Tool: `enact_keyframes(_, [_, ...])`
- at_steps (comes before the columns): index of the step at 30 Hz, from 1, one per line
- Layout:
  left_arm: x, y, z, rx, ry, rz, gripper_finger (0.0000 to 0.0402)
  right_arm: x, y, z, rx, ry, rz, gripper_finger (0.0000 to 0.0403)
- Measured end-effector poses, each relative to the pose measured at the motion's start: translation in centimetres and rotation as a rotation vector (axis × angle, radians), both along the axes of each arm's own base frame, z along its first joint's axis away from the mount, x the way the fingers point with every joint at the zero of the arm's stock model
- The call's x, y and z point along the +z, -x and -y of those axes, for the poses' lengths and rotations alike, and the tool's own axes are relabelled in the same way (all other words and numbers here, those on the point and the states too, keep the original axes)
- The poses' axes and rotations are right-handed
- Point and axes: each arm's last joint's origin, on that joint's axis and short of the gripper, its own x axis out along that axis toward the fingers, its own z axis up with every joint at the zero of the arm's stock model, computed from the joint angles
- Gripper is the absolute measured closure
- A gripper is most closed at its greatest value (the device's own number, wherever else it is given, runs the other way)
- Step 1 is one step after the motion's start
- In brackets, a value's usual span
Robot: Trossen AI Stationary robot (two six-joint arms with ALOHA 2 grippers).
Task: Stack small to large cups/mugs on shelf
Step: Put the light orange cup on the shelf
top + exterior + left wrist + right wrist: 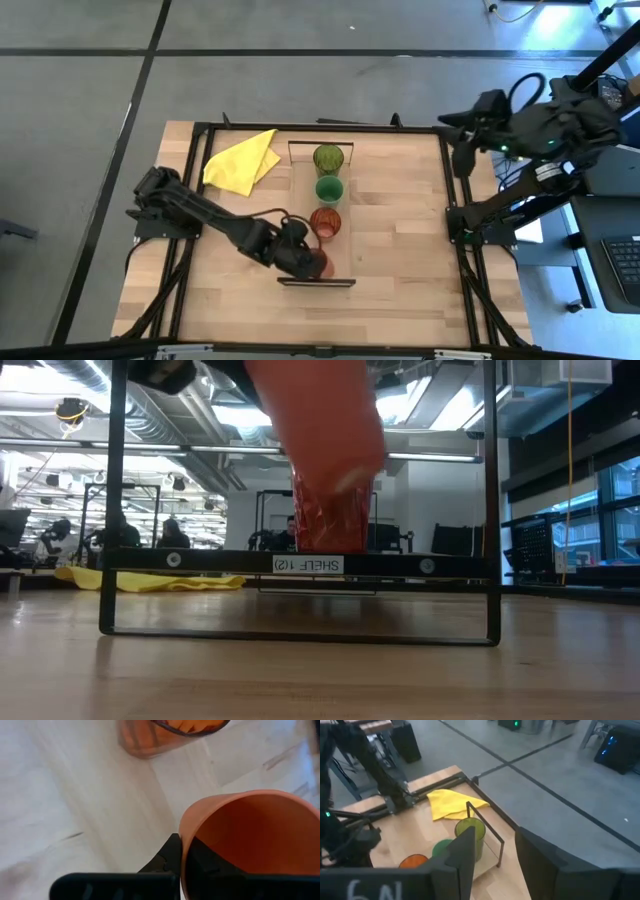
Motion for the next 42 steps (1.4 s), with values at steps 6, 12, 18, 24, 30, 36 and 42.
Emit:
enact_keyframes(6, [-1.1, -1.0, -0.2, 0.043, 0.004, 0.002, 0.0401, 0.3, 1.2, 0.4, -0.021, 0.006, 0.031, 0.0263])
enact_keyframes(12, [-0.6, -1.2, -1.5, 0.055, 0.006, -0.008, 0.0401, -0.4, 0.2, 0.1, -0.014, 0.032, -0.024, 0.0263])
enact_keyframes(18, [0.1, -1.5, -2.0, 0.015, 0.017, -0.028, 0.0401, -2.5, -1.5, -0.3, -0.025, 0.042, -0.121, 0.0263])
enact_keyframes(24, [0.1, -1.4, -1.7, -0.003, 0.035, -0.044, 0.0401, -3.8, -1.8, -0.4, -0.047, 0.025, -0.155, 0.0263])
enact_keyframes(30, [-0.4, -1.6, -1.9, 0.005, 0.027, -0.057, 0.0401, -3.3, -0.5, -0.1, -0.057, 0.001, -0.106, 0.0263])
enact_keyframes(36, [-1.7, -2.6, -1.6, -0.019, 0.047, -0.069, 0.0401, -2.8, 1.1, 0.4, -0.082, -0.005, -0.053, 0.0263])
enact_keyframes(42, [-1.7, -2.8, -1.5, -0.017, 0.04, -0.055, 0.0402, -2.6, 1.6, 0.5, -0.083, -0.009, -0.039, 0.0263])
